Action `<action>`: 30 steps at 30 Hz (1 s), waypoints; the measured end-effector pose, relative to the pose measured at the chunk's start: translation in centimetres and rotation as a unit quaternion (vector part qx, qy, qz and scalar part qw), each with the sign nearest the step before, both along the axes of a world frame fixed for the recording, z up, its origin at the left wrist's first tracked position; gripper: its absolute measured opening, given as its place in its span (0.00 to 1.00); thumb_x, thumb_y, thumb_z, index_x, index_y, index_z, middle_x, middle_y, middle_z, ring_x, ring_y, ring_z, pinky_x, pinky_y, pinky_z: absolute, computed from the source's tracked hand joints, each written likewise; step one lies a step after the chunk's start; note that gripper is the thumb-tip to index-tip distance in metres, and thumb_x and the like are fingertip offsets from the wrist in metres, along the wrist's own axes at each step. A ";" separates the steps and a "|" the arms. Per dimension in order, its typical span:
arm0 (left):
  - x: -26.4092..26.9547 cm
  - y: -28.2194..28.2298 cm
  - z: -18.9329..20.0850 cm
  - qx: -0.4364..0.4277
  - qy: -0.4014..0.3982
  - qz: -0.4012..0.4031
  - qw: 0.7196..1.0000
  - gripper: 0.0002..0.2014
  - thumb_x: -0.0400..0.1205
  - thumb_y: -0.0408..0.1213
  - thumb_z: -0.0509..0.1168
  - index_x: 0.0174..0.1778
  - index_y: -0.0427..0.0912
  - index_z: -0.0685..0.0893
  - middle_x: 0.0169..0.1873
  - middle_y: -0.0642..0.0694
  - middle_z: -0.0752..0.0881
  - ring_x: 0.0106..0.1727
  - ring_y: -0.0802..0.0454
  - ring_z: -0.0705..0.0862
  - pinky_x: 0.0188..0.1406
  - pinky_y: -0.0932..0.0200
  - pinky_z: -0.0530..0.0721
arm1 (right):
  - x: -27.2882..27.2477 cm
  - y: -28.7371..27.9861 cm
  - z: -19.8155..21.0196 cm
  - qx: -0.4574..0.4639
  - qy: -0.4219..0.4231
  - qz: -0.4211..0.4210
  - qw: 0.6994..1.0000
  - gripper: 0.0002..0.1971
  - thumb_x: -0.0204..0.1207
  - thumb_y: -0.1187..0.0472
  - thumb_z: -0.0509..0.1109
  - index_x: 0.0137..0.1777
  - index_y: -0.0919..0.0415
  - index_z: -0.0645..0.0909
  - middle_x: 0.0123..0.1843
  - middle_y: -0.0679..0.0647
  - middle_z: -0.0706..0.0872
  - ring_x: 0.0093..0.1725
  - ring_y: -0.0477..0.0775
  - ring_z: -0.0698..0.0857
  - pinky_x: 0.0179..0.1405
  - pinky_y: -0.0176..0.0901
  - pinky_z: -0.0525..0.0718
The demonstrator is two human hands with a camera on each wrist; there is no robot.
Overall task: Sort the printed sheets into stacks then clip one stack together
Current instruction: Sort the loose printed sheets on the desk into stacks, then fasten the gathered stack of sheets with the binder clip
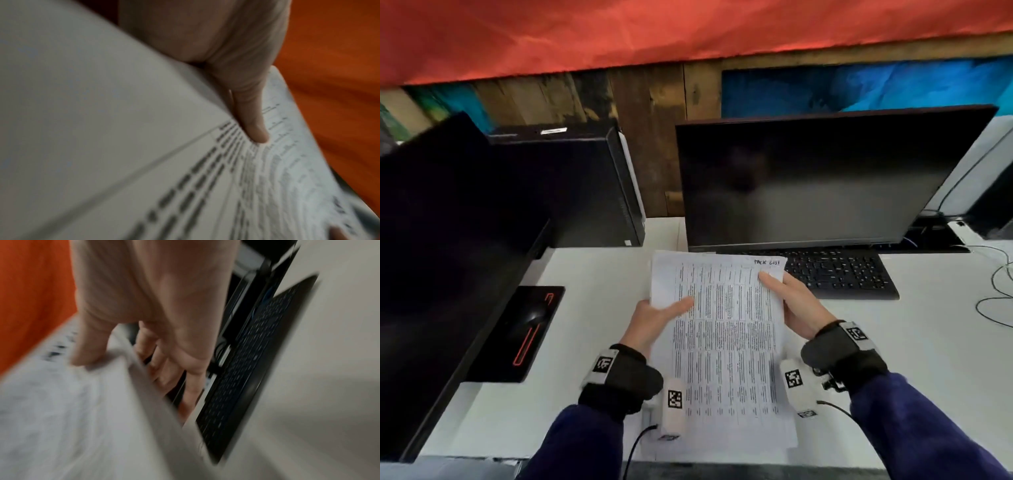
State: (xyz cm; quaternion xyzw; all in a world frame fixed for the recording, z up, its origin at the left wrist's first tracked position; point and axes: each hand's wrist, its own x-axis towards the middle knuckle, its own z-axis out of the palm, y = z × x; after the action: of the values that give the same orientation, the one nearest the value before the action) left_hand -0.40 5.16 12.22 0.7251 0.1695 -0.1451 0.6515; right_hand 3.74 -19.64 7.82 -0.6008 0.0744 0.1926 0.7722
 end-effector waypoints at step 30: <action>10.0 4.6 -19.0 0.097 0.017 -0.004 0.995 0.09 0.80 0.45 0.68 0.50 0.45 0.84 0.44 0.48 0.89 0.53 0.45 0.88 0.59 0.49 0.84 | 2.9 5.7 -10.4 -0.301 0.142 -0.117 0.935 0.24 0.72 0.51 0.75 0.61 0.63 0.73 0.57 0.60 0.84 0.52 0.58 0.84 0.51 0.48 0.83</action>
State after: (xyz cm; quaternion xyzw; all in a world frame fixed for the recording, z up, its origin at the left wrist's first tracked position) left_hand 9.56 9.74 -6.78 0.7830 0.1906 -0.1427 0.5746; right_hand 6.59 -13.91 -2.63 -0.7588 0.3080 0.1524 0.5533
